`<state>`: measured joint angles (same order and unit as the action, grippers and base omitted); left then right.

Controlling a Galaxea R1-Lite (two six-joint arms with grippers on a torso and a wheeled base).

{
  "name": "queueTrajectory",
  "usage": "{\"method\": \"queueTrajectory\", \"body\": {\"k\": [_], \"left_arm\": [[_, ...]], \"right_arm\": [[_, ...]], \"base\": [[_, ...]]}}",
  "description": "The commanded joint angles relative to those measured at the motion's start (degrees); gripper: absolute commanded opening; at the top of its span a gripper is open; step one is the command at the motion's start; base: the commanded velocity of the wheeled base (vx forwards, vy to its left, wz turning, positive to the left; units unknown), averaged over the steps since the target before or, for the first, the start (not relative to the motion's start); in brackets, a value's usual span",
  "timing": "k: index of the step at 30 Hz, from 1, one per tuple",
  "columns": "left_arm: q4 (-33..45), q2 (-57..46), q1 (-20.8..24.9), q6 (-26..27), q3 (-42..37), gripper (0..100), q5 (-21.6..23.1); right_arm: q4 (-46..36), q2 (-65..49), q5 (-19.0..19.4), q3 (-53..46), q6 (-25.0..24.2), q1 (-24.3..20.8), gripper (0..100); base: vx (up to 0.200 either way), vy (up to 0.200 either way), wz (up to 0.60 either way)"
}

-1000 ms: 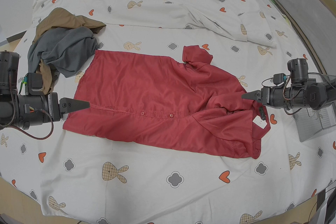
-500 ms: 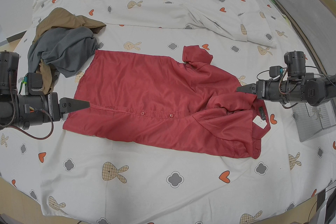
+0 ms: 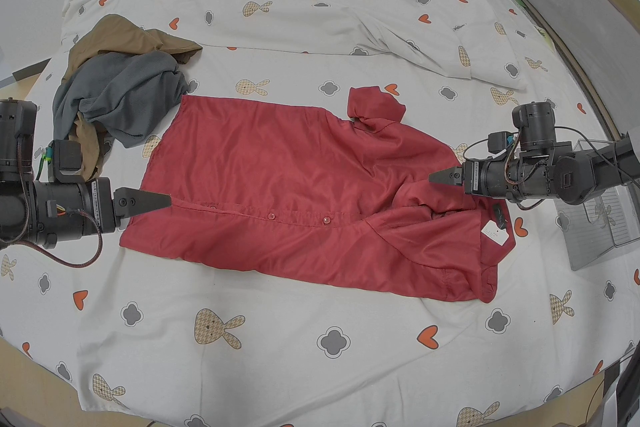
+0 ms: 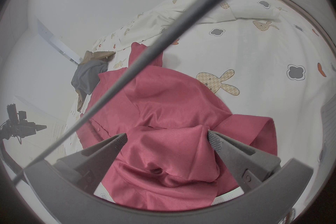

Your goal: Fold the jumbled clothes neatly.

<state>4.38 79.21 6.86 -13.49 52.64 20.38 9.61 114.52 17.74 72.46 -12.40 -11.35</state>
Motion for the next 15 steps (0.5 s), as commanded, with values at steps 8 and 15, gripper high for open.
{"method": "queueTrajectory", "body": {"k": [8,15], "left_arm": [[-0.07,0.06,-0.01,-0.04,-0.08,100,0.01],[-0.42,0.24,-0.01,-0.13,-0.17,100,0.01]], "right_arm": [[-0.03,1.94,-0.07,0.58,0.01,-0.6,0],[0.06,-0.44,-2.44,0.66,0.09,-2.36,0]], "base": [[0.0,0.0,0.0],[0.0,0.0,0.0]]}}
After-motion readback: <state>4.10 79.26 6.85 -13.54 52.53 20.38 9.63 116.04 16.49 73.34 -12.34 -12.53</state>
